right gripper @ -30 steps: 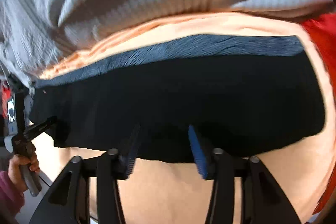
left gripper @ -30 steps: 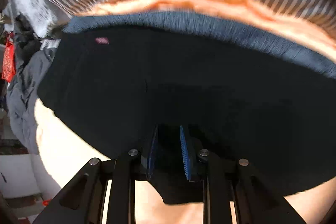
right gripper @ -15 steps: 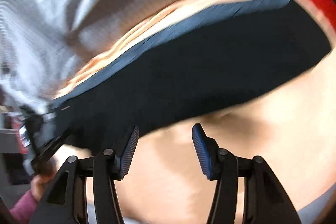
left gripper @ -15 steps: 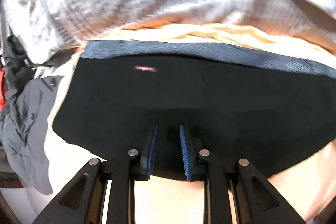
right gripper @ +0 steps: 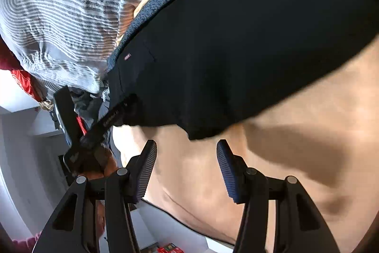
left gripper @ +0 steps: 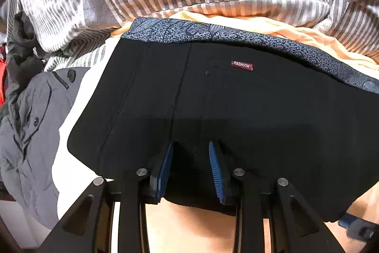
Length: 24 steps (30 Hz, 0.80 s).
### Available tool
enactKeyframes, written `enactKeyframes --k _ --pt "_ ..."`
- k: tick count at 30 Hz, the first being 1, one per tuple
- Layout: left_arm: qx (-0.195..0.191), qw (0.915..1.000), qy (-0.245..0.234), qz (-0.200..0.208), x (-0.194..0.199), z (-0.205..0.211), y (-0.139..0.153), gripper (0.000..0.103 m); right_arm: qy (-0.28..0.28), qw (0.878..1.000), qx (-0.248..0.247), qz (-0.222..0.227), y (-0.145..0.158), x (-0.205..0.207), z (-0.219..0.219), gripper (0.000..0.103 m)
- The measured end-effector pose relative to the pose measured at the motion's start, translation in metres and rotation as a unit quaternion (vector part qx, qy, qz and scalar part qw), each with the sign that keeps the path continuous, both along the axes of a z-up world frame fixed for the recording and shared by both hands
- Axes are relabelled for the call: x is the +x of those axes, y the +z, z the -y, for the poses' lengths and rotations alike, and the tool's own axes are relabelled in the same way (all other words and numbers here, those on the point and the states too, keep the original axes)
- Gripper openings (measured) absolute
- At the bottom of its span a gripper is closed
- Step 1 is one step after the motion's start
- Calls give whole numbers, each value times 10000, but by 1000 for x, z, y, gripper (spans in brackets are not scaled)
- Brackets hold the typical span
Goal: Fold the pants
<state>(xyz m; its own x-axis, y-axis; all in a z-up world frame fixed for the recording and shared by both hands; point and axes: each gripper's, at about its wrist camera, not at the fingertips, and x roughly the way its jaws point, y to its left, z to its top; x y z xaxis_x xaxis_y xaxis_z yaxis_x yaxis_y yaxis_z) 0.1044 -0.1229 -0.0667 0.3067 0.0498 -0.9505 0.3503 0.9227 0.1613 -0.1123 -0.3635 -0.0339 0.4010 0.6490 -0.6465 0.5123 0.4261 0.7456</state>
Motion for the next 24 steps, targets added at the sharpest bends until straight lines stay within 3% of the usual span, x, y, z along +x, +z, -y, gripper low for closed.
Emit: enactKeyframes --k 5,8,12,13,15,18,21,23,24 --pt "-68 10000 -35 -19 5 -9 -2 34 -314 9992 177 -173 -15 6 3 57" --pt "-71 10000 -42 -9 3 -6 -2 34 -448 9980 341 -284 -20 10 4 49" --pt "-74 10000 -61 19 2 -5 -1 34 -295 9988 190 -328 -20 12 3 12" --pt "-61 10000 -69 32 1 -5 -1 34 -305 9986 316 -291 -21 8 5 7" --pt "-21 9999 -99 57 -2 -2 1 34 -252 9983 393 -348 -19 2 4 7" --pt "104 9996 -198 147 -9 5 3 34 235 9981 7 -561 -7 1 -5 11" --pt "201 9994 -228 166 -10 8 3 34 394 9979 -321 -394 17 5 -2 14" --pt "216 9994 -209 165 -10 9 3 34 406 9948 -907 -240 35 13 10 29" --pt "234 9993 -217 176 -10 10 3 34 381 9926 -1140 -188 41 17 16 44"
